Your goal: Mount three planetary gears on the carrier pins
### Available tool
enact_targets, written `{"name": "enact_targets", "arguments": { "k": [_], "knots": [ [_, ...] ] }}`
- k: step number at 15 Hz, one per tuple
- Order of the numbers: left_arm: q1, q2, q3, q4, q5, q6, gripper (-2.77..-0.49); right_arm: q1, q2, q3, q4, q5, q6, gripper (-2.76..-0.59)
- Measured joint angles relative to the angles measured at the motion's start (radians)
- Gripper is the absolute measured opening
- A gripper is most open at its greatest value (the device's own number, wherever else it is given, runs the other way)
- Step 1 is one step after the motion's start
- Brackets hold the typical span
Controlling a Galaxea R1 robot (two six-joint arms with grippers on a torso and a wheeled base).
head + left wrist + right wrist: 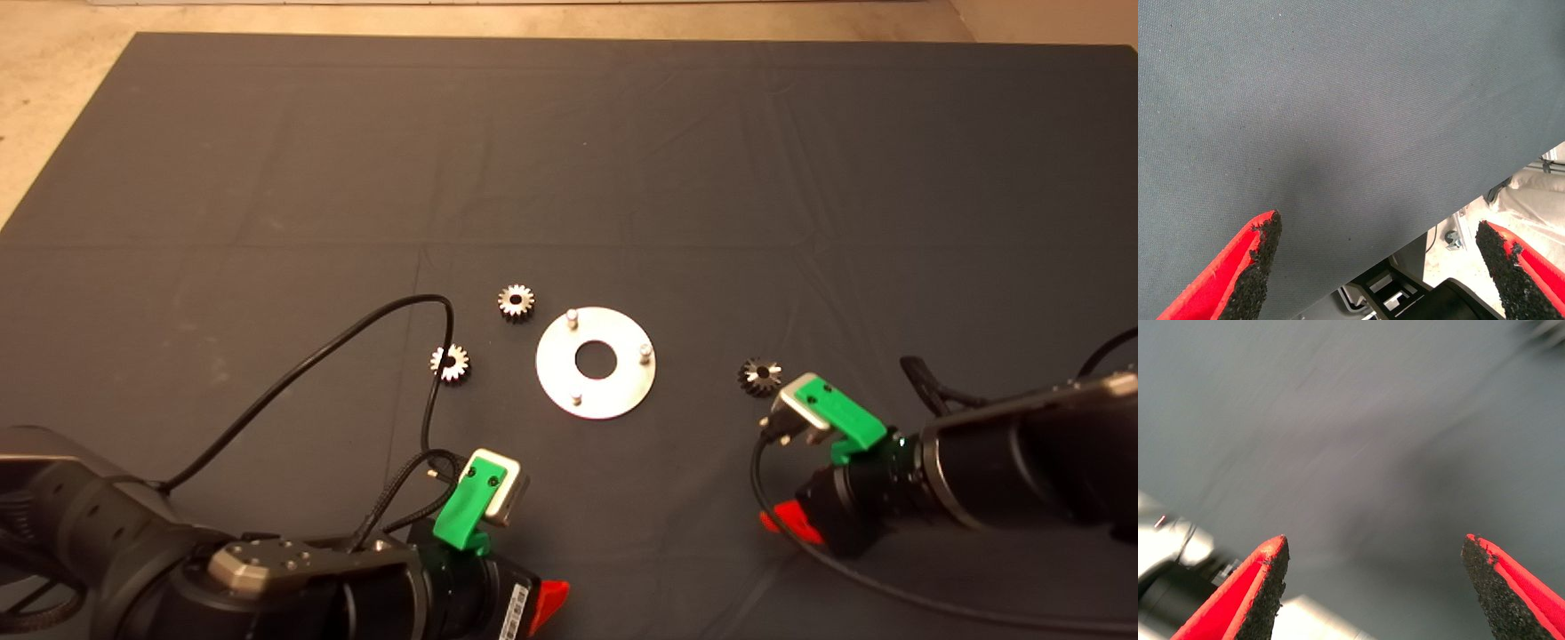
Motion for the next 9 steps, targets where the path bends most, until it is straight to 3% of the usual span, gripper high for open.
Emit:
{"name": "enact_targets", "arguments": {
  "k": [5,9],
  "knots": [
    [-0.001,0.003,0.0,0.0,0.0,0.003,-1.2,0.061,-0.016,-0.104,0.029,0.0,-0.082,-1.44],
    [-0.002,0.003,0.0,-0.001,0.0,0.004,-1.2,0.071,-0.016,-0.178,0.054,0.0,-0.134,-1.44]
  ]
}}
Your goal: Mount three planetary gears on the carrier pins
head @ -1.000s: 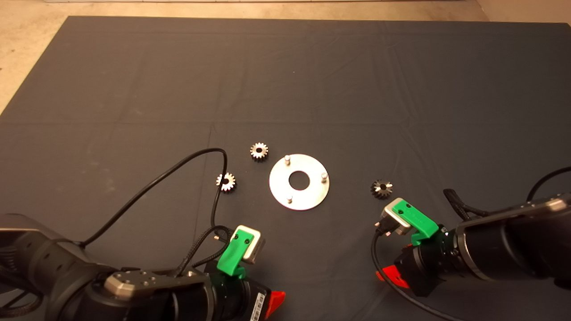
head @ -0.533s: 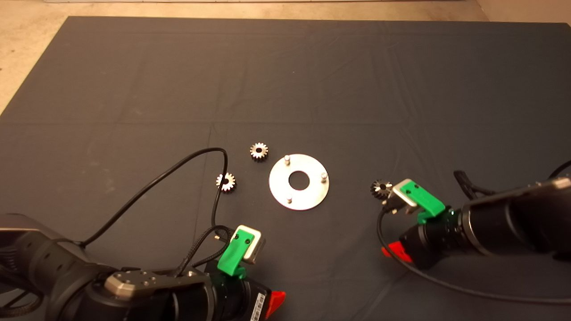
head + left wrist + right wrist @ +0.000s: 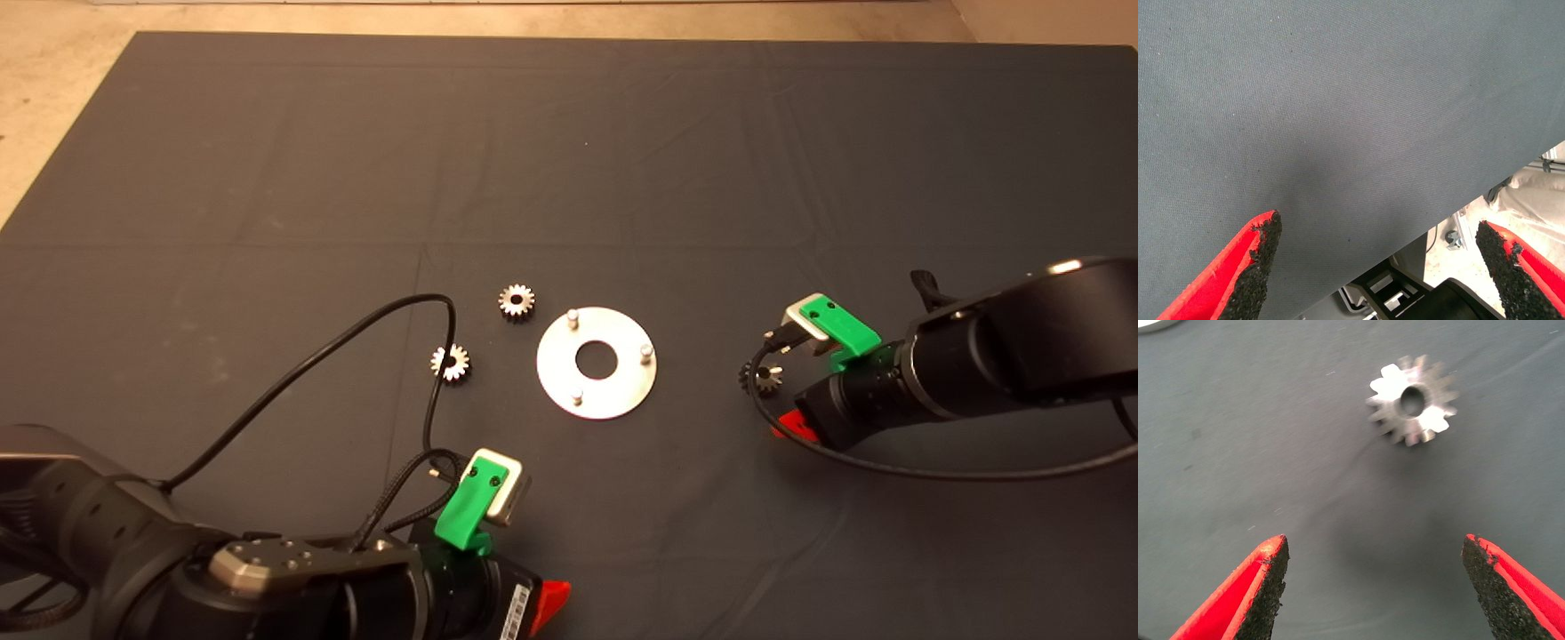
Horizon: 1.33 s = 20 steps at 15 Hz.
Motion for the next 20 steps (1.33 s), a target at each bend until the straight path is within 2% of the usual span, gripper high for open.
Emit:
{"name": "enact_targets", "arguments": {
  "k": [3,10,14,20],
  "knots": [
    [0.0,0.0,0.0,-0.001,0.0,0.002,-1.2,0.003,0.0,-0.05,0.018,0.0,-0.023,-1.44],
    [0.0,0.005,0.0,0.0,0.0,0.011,-1.2,0.003,0.025,-0.138,0.03,0.0,-0.043,-1.44],
    [0.0,0.004,0.0,0.0,0.0,0.014,-1.2,0.002,0.07,-0.163,0.033,0.003,-0.046,-1.44],
    [0.0,0.005,0.0,0.0,0.0,0.014,-1.2,0.002,0.083,-0.177,0.036,0.002,-0.049,-1.44]
  ]
}}
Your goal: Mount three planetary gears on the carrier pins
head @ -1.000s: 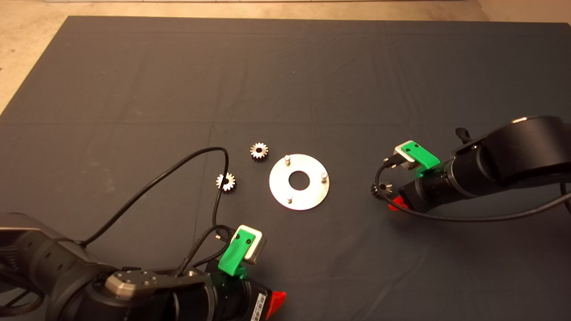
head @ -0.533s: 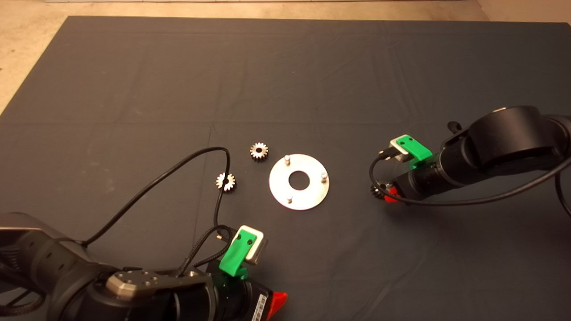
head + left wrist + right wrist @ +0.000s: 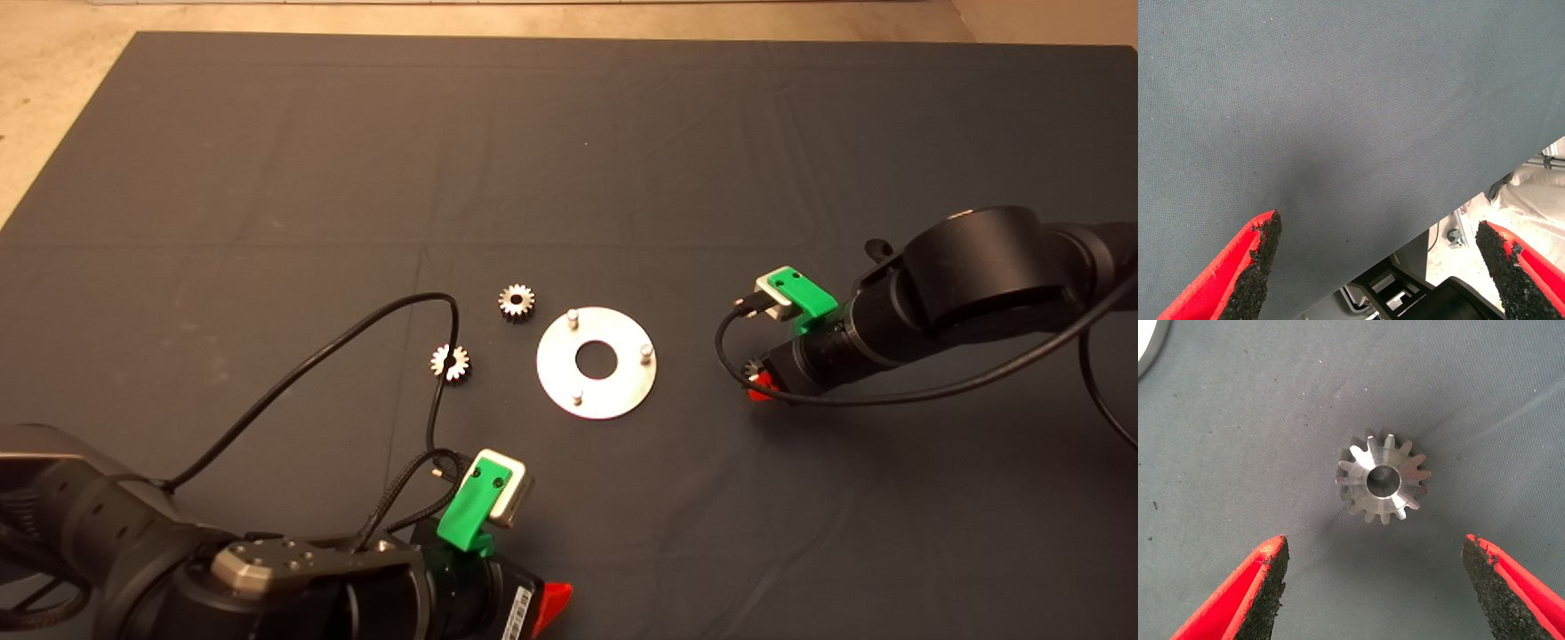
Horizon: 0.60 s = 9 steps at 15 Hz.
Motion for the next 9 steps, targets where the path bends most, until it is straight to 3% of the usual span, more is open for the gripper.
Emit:
{"name": "enact_targets", "arguments": {
  "k": [6,9],
  "knots": [
    [0.0,0.0,0.0,0.0,0.0,0.0,-1.2,-0.003,0.002,-0.019,0.0,-0.001,0.0,-1.44],
    [0.0,0.0,0.0,0.0,0.0,0.0,-1.2,-0.025,0.003,-0.039,0.002,0.0,0.0,-1.44]
  ]
}}
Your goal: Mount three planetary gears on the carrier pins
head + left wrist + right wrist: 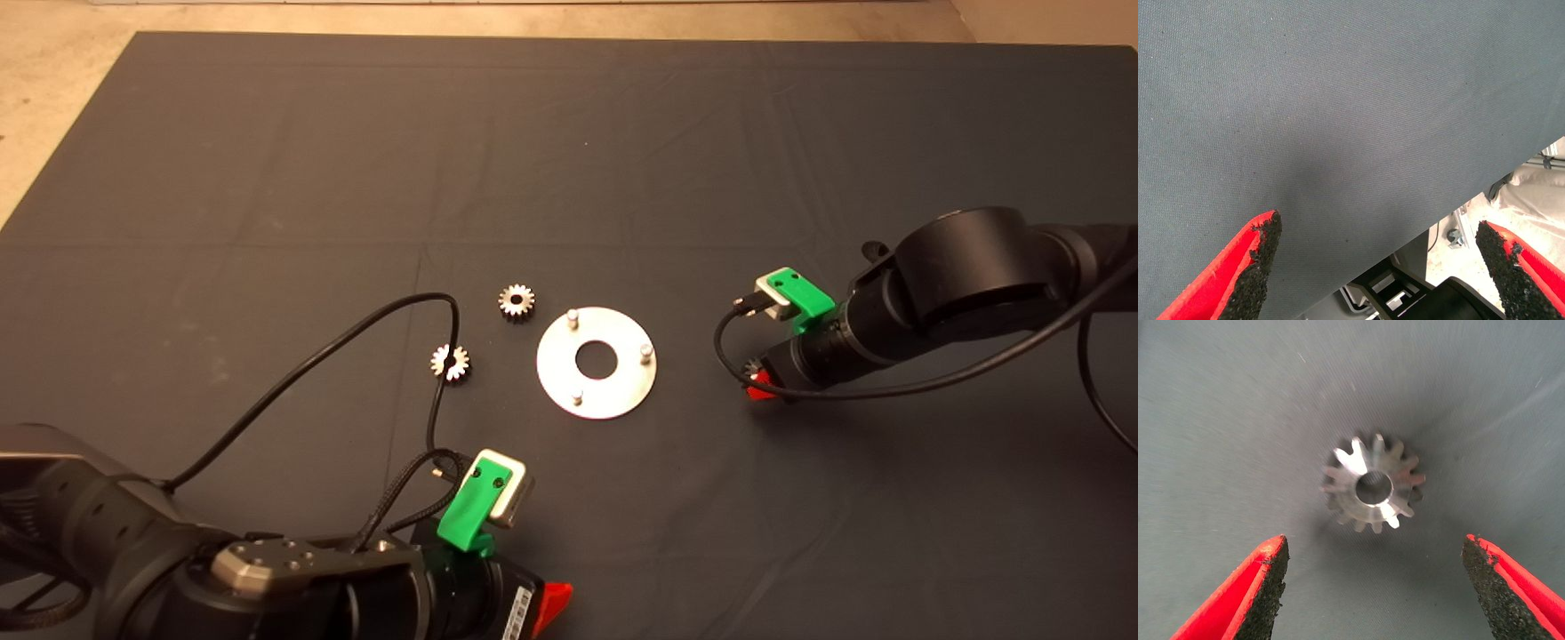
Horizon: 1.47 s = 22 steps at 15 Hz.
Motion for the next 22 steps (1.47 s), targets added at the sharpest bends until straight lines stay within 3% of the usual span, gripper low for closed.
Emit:
{"name": "enact_targets", "arguments": {
  "k": [7,8,12,22],
  "knots": [
    [0.0,0.0,0.0,0.0,0.0,0.0,-1.2,-0.005,0.003,-0.021,0.002,0.0,0.0,-1.44],
    [0.0,0.0,0.0,0.0,0.0,0.0,-1.2,-0.012,0.003,-0.034,0.002,0.016,0.0,-1.44],
    [0.0,0.0,0.0,0.0,0.0,0.0,-1.2,-0.042,0.028,-0.063,0.002,0.042,-0.014,-1.44],
    [0.0,0.01,0.0,0.0,0.0,0.0,-1.2,-0.041,0.032,-0.094,0.002,0.043,-0.041,-1.48]
  ]
}}
